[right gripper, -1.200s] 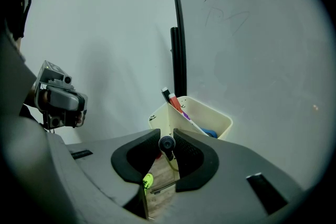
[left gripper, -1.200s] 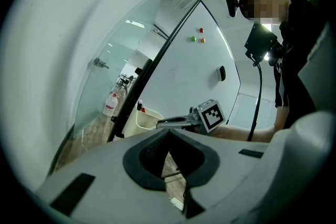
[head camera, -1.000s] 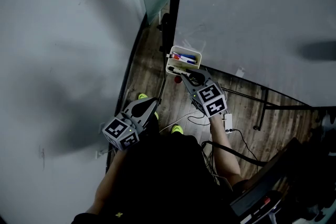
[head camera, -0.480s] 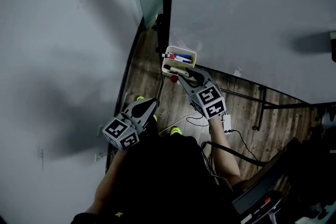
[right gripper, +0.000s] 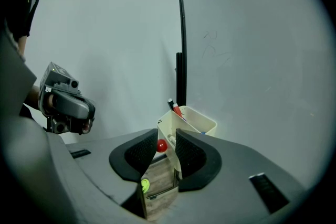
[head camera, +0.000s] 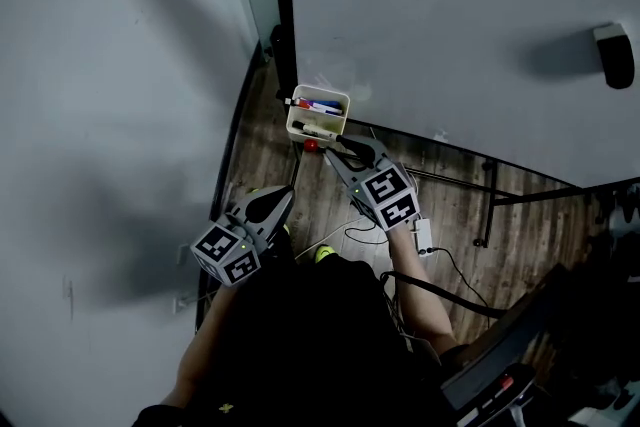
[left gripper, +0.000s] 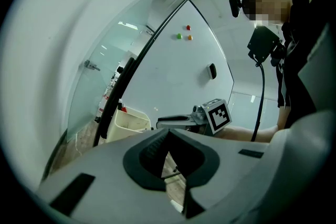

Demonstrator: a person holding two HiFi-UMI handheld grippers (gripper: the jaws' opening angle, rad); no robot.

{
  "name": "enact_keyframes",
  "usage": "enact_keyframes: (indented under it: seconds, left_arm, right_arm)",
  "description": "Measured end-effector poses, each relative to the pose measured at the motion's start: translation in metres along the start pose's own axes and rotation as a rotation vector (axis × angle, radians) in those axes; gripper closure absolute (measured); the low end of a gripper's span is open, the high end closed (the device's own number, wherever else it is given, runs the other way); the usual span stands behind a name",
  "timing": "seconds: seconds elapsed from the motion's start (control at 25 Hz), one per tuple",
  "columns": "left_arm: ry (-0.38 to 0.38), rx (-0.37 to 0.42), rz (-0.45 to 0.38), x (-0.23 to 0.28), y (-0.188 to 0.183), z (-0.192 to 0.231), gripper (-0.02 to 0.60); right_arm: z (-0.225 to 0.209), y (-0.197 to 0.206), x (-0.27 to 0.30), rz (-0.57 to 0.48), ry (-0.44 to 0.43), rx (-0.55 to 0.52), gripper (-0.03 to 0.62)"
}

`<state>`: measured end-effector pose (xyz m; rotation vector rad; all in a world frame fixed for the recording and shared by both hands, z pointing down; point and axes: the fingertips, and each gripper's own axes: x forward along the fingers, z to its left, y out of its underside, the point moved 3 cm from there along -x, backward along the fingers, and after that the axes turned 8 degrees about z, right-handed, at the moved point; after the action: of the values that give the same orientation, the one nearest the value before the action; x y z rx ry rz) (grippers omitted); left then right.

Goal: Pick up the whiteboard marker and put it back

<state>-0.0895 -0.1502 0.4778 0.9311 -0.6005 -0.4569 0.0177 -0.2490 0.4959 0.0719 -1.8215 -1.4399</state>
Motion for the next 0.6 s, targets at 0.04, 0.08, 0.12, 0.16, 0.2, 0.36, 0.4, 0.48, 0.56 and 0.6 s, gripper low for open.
enact_keyframes:
  seconds: [0.04,0.08,0.12,0.16,0.2,0.36,0.4,0.48,0.56,0.6]
  left_arm:
    - [-0.005,0.003,-0.003,0.001,0.001,-0.004,0.56]
    - [-0.011,0.004,-0.007,0.003,0.002,-0.009,0.56]
    - [-0.015,0.003,-0.011,0.004,0.004,-0.014,0.56]
    - [-0.019,0.002,-0.014,0.005,0.006,-0.019,0.56]
    - [-0.022,0.002,-0.015,0.007,0.008,-0.025,0.56]
    - [-0.051,0.0,-0.026,0.006,0.018,-0.042,0.56]
    - [-0.059,-0.004,-0.028,0.005,0.019,-0.046,0.56]
    - [-0.072,-0.008,-0.033,0.004,0.021,-0.053,0.559]
    - [-0.082,-0.004,-0.034,0.004,0.023,-0.058,0.56]
    - [-0.085,-0.002,-0.034,0.003,0.024,-0.06,0.559]
  right_arm:
    - [0.002,0.0,-0.004,-0.008,-0.009,0.002,0.487]
    - [0.004,0.001,-0.009,-0.015,-0.023,0.006,0.488]
    - [0.007,0.002,-0.013,-0.021,-0.039,0.009,0.491]
    - [0.009,0.003,-0.017,-0.025,-0.053,0.011,0.493]
    - [0.011,0.004,-0.023,-0.03,-0.062,0.009,0.501]
    - [0.021,0.002,-0.042,-0.052,-0.092,-0.022,0.586]
    - [0.023,0.003,-0.047,-0.053,-0.103,-0.029,0.586]
    - [0.026,0.005,-0.055,-0.055,-0.122,-0.032,0.586]
    - [0.028,0.009,-0.063,-0.059,-0.14,-0.023,0.586]
    - [0.029,0.011,-0.066,-0.059,-0.147,-0.018,0.586]
